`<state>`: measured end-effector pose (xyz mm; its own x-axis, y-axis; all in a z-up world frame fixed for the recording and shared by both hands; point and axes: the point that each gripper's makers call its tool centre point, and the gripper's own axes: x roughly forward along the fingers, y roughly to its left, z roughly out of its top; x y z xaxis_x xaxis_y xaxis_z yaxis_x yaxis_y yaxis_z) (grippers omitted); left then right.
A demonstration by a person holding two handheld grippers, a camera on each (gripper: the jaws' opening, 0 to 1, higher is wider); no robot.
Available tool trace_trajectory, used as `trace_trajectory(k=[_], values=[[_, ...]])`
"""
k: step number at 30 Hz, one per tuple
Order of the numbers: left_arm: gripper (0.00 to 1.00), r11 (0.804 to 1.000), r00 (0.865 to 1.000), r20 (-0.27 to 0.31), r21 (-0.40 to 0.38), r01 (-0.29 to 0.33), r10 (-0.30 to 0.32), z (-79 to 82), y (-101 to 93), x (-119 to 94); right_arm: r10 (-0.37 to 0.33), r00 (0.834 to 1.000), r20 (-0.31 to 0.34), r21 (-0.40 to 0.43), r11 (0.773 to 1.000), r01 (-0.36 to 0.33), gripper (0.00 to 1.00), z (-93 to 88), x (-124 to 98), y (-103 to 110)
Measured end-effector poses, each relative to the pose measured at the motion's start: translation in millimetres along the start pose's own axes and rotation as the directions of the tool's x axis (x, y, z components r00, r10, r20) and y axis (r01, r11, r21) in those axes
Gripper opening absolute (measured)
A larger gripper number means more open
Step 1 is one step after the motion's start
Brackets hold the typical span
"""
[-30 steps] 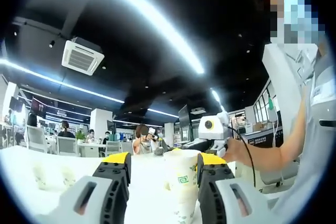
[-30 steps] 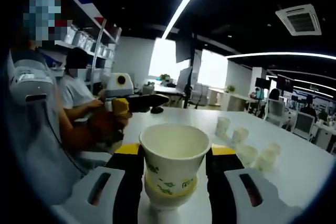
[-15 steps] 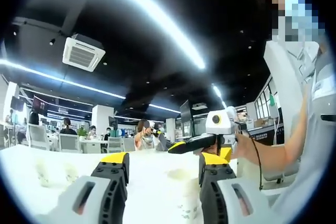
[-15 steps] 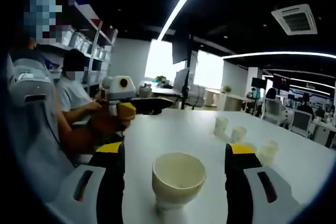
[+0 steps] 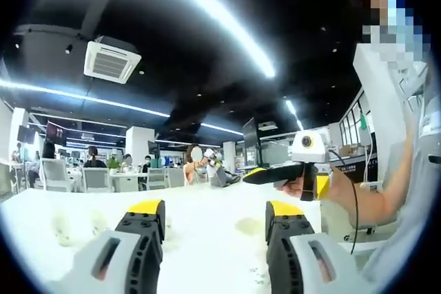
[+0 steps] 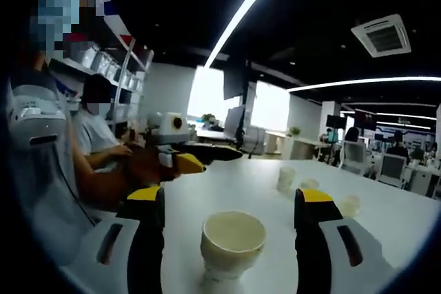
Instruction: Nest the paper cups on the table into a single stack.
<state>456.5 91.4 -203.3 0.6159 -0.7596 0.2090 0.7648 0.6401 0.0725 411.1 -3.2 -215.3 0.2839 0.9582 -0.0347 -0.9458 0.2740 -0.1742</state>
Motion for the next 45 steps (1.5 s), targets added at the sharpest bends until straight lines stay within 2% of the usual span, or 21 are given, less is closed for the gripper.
trace_trajectory(k=[5,8,12,17,20,25,28,30,33,37,43,45], values=[[0.68,0.997,0.997,0.027,0.017,-0.076,0.075,0.2,29.2,10.2,-0.008,0.999,0.034,0.005,1.000,0.008,0.81,3.5,-9.9,0.6],[0.73,0.993,0.994,-0.005,0.034,-0.109,0.109,-5.1,42.2,14.3,-0.019,0.998,0.054,0.011,1.000,0.019,0.81,4.0,-15.5,-0.7],[0.74,0.990,0.990,-0.020,0.033,-0.137,0.138,-4.4,55.3,18.5,-0.036,0.997,0.067,0.028,0.999,0.034,0.80,2.6,-22.6,-2.7],[0.77,0.982,0.982,-0.062,0.070,-0.174,0.179,-3.4,75.5,25.8,-0.044,0.995,0.085,0.031,0.999,0.041,0.80,3.9,-27.0,-3.8],[0.78,0.974,0.976,-0.049,0.103,-0.204,0.210,-5.7,94.0,32.9,-0.045,0.994,0.096,0.028,0.999,0.042,0.80,4.7,-29.8,-1.8],[0.78,0.963,0.963,-0.098,0.127,-0.239,0.252,-22.6,126.9,51.8,-0.059,0.989,0.133,0.025,0.998,0.056,0.80,6.1,-40.0,1.4],[0.85,0.958,0.956,-0.113,0.123,-0.258,0.272,-31.8,145.1,66.7,-0.074,0.986,0.153,0.046,0.997,0.067,0.80,4.9,-45.8,1.5],[0.84,0.957,0.950,-0.138,0.115,-0.266,0.281,-41.5,154.7,74.8,-0.078,0.984,0.161,0.056,0.996,0.070,0.80,3.3,-48.8,2.7],[0.83,0.950,0.941,-0.160,0.141,-0.278,0.299,-52.3,169.2,83.3,-0.082,0.983,0.163,0.065,0.995,0.072,0.80,1.5,-51.0,2.1],[0.86,0.924,0.915,-0.189,0.217,-0.316,0.357,-70.2,194.7,88.9,-0.096,0.979,0.179,0.080,0.993,0.083,0.79,1.8,-59.0,4.2],[0.85,0.919,0.886,-0.247,0.147,-0.367,0.393,-99.9,222.8,93.3,-0.115,0.975,0.191,0.071,0.992,0.103,0.79,1.3,-68.7,8.4],[0.84,0.910,0.863,-0.289,0.139,-0.390,0.414,-113.9,235.3,93.5,-0.124,0.973,0.197,0.070,0.991,0.112,0.79,2.7,-71.9,7.6]])
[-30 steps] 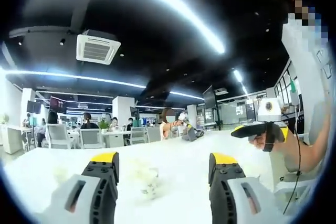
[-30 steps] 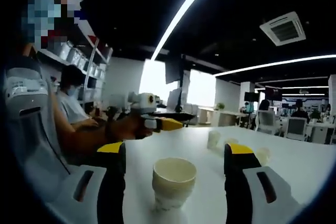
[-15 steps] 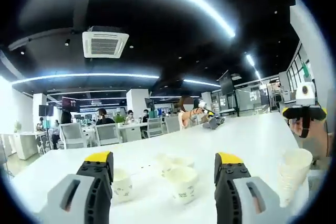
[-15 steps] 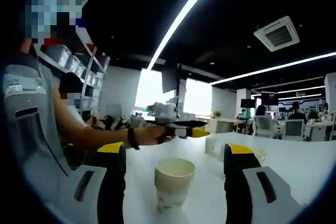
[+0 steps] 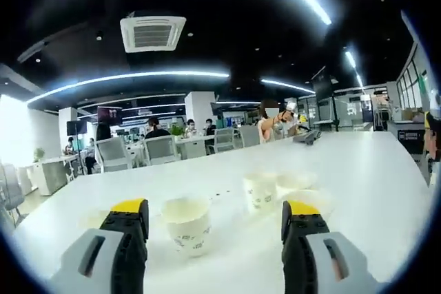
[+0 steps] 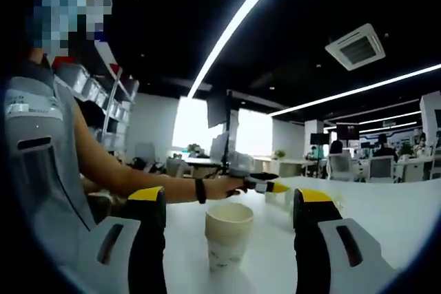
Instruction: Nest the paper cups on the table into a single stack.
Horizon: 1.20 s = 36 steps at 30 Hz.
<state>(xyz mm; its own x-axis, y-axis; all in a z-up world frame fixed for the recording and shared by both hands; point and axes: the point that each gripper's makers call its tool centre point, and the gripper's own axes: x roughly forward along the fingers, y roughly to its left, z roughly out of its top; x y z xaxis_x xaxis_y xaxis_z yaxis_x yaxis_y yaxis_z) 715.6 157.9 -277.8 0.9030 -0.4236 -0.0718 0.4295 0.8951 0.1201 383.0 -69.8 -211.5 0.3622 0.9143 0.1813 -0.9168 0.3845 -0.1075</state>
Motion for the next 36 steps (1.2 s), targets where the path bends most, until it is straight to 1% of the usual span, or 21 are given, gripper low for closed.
trace_trajectory(k=[2,4,7,9,10,11,13,18,21,23,25,26,30,34,36], values=[[0.84,1.000,1.000,-0.026,-0.002,-0.008,0.008,-7.8,4.8,7.2,-0.002,1.000,0.013,0.004,1.000,0.002,0.79,2.8,-0.1,-0.3],[0.84,1.000,0.998,-0.066,-0.001,-0.023,0.023,-16.8,10.7,14.9,0.001,1.000,0.016,0.003,1.000,-0.002,0.79,3.8,1.3,-0.2],[0.82,0.999,0.996,-0.080,-0.002,-0.035,0.035,-21.2,16.0,23.7,0.009,1.000,0.000,0.000,1.000,-0.009,0.79,2.0,6.1,0.9],[0.81,0.999,0.995,-0.095,-0.032,-0.039,0.036,-24.1,18.2,28.6,0.010,1.000,-0.007,-0.009,1.000,-0.010,0.79,1.4,6.4,2.9],[0.80,0.997,0.995,-0.092,-0.059,-0.040,0.034,-23.5,18.3,31.3,0.010,1.000,-0.006,-0.012,1.000,-0.010,0.79,1.6,5.7,4.0],[0.80,0.997,0.996,-0.087,-0.064,-0.041,0.035,-22.6,19.2,34.0,0.008,1.000,-0.005,-0.015,1.000,-0.008,0.79,1.8,4.8,4.4],[0.79,0.997,0.995,-0.089,-0.063,-0.043,0.037,-22.8,19.3,39.1,-0.007,1.000,-0.005,-0.021,1.000,0.007,0.79,3.1,3.4,2.7],[0.76,0.996,0.990,-0.114,-0.018,-0.088,0.085,-31.0,31.0,51.8,-0.030,1.000,0.004,-0.034,0.999,0.030,0.79,11.0,-1.1,1.9],[0.76,0.996,0.987,-0.135,-0.015,-0.090,0.087,-37.4,33.1,56.6,-0.031,1.000,-0.001,-0.038,0.999,0.031,0.79,11.8,-0.6,0.6],[0.73,0.995,0.986,-0.138,-0.021,-0.093,0.089,-39.9,35.4,57.9,-0.027,1.000,-0.007,-0.037,0.999,0.027,0.79,12.2,1.9,-1.4],[0.70,0.995,0.986,-0.147,-0.047,-0.087,0.079,-45.4,36.1,60.0,-0.027,1.000,-0.014,-0.039,0.999,0.027,0.79,11.0,2.9,-1.5],[0.68,0.995,0.987,-0.143,-0.052,-0.086,0.078,-45.7,36.6,60.1,-0.027,0.999,-0.016,-0.041,0.999,0.027,0.79,10.3,2.9,-1.0],[0.65,0.995,0.991,-0.114,-0.064,-0.075,0.068,-43.0,34.8,62.7,-0.041,0.999,-0.017,-0.034,0.999,0.040,0.79,6.5,0.2,1.2],[0.62,0.996,0.992,-0.113,-0.063,-0.058,0.050,-43.5,32.6,67.4,-0.053,0.998,-0.032,-0.031,0.998,0.052,0.79,2.3,-1.9,-0.5],[0.56,0.997,0.992,-0.114,-0.058,-0.058,0.051,-42.6,35.9,71.8,-0.060,0.998,-0.037,-0.030,0.998,0.059,0.79,1.9,-2.3,-2.6]])
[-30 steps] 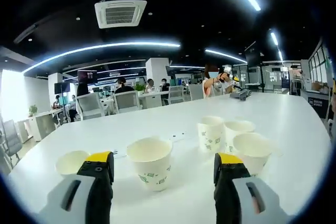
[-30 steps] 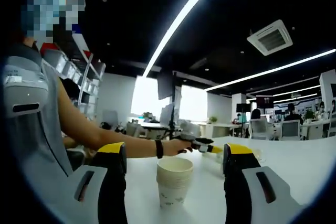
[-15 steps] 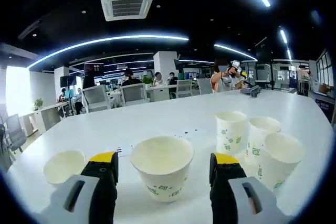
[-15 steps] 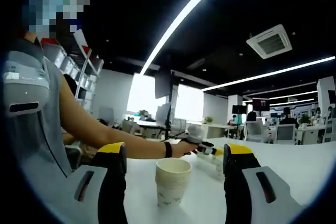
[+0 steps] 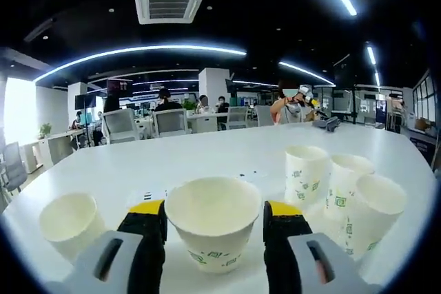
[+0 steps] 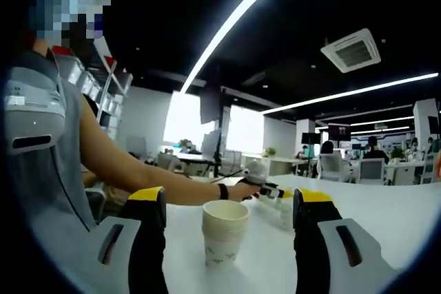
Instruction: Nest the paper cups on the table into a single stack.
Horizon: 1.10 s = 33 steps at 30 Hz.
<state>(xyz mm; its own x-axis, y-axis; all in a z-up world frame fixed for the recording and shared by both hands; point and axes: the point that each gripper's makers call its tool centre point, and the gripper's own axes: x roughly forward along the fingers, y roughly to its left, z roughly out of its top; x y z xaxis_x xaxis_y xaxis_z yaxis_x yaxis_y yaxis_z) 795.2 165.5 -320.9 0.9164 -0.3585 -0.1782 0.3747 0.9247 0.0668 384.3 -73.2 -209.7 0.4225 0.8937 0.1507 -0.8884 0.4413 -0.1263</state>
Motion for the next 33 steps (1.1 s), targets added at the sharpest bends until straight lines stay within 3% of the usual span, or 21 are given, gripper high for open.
trace_trajectory(k=[12,21,25,33], values=[[0.53,1.000,0.999,0.042,0.020,-0.005,0.004,8.2,8.6,-9.2,0.004,1.000,-0.001,0.004,1.000,-0.004,0.79,-1.7,4.4,1.5],[0.53,0.999,0.994,0.105,-0.045,0.022,-0.018,28.0,16.0,-24.1,0.023,1.000,-0.006,0.011,1.000,-0.023,0.78,-1.8,13.3,3.1],[0.53,0.995,0.989,0.137,-0.078,0.067,-0.056,40.5,7.4,-33.1,0.023,1.000,-0.001,0.010,1.000,-0.023,0.78,-2.1,13.4,4.0],[0.52,0.991,0.975,0.193,-0.057,0.122,-0.109,69.7,-19.3,-64.7,0.024,1.000,-0.010,0.026,0.999,-0.024,0.77,-9.1,14.2,6.3]])
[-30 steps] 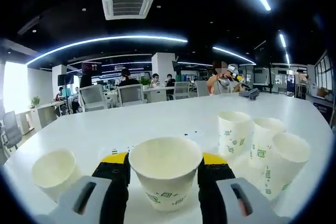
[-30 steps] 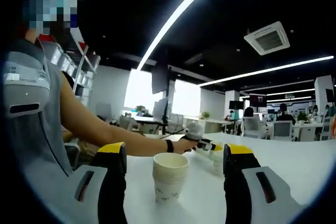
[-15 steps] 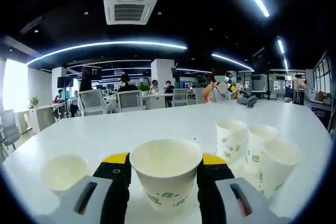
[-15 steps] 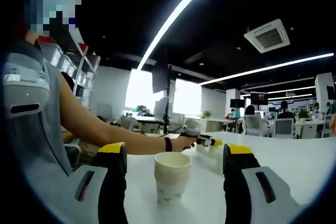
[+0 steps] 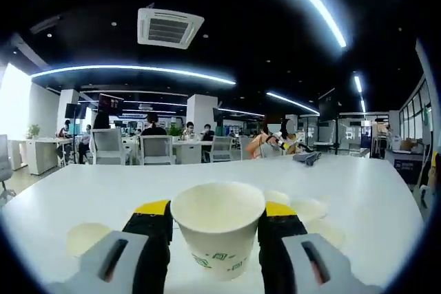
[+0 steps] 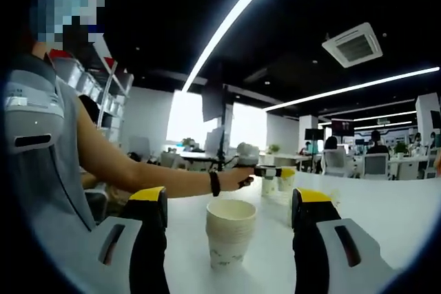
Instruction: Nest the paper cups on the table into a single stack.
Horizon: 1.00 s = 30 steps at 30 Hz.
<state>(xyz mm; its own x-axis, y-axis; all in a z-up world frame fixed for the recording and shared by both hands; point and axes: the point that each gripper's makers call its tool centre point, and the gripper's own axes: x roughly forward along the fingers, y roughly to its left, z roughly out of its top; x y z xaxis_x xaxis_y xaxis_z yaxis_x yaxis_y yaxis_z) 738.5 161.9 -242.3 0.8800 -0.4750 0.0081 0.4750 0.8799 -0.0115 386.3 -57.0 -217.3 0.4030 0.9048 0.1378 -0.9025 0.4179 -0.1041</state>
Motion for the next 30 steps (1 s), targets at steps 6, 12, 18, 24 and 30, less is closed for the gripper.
trace_trajectory(k=[6,12,18,24,30], values=[[0.52,0.996,0.996,0.036,-0.005,0.086,-0.086,24.0,-30.4,-26.8,0.018,1.000,0.015,0.024,1.000,-0.018,0.76,0.8,4.6,1.0],[0.52,0.981,0.979,0.076,0.045,0.186,-0.189,59.1,-63.7,-45.0,0.017,0.999,0.035,0.037,0.999,-0.018,0.76,-1.3,6.6,4.7],[0.52,0.968,0.963,0.104,0.054,0.244,-0.248,79.3,-96.2,-70.3,0.015,1.000,0.017,0.044,0.999,-0.016,0.76,-8.7,9.7,1.5],[0.52,0.956,0.945,0.139,0.029,0.294,-0.295,89.6,-118.4,-86.0,0.014,1.000,0.010,0.039,0.999,-0.014,0.76,-7.8,6.8,0.9],[0.52,0.927,0.919,0.124,0.061,0.369,-0.374,94.3,-157.0,-101.8,-0.006,1.000,0.026,0.042,0.999,0.004,0.76,-6.2,0.1,3.5]])
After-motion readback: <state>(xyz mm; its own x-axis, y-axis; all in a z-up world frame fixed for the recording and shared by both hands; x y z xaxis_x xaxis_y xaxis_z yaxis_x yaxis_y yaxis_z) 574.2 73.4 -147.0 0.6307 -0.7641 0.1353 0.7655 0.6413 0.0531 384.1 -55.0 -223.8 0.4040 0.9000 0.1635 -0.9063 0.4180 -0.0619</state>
